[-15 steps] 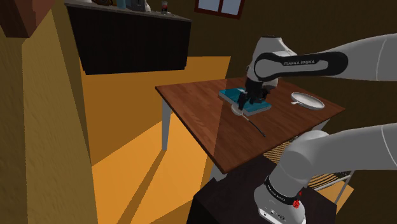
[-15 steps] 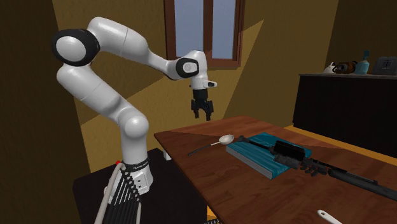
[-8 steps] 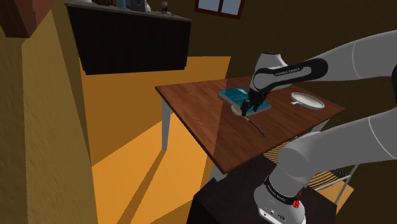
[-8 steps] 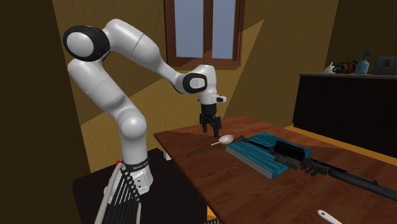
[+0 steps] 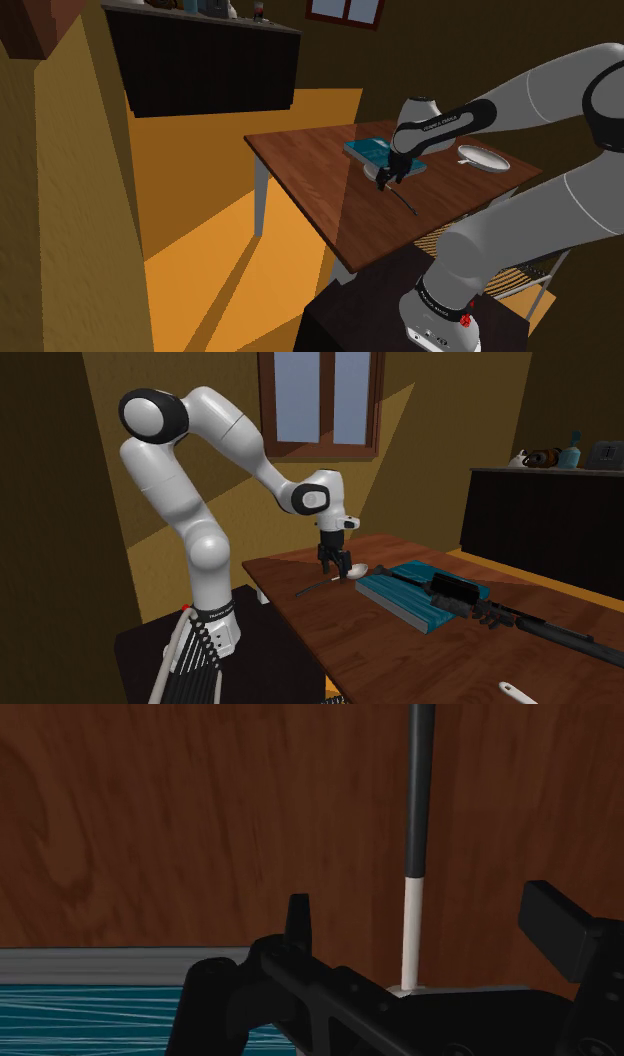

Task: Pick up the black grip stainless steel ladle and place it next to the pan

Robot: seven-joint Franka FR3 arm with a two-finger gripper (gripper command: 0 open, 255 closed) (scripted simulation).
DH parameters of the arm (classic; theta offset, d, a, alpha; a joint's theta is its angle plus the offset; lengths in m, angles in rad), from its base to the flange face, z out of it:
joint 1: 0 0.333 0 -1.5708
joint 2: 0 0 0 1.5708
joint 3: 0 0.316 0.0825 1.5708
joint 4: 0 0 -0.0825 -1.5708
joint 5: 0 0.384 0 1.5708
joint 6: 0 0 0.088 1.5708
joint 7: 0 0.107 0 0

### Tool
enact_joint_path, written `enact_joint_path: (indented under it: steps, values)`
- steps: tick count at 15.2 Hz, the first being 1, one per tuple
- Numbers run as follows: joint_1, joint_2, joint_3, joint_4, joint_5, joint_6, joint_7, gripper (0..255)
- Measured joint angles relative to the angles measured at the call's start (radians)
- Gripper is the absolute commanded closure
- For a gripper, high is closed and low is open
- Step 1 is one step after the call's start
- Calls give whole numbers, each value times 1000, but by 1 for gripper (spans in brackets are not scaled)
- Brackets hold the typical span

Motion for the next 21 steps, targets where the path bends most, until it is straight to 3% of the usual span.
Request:
enact_joint_path:
  steps: [7,8,18,21]
  values:
    - [-1,14,-4,-10,-4,25,2,0]
    - [-1,14,-4,-10,-4,25,2,255]
    - [-1,14,-4,-10,-4,25,2,255]
    - [0,-12,2,4,2,-14,-1,255]
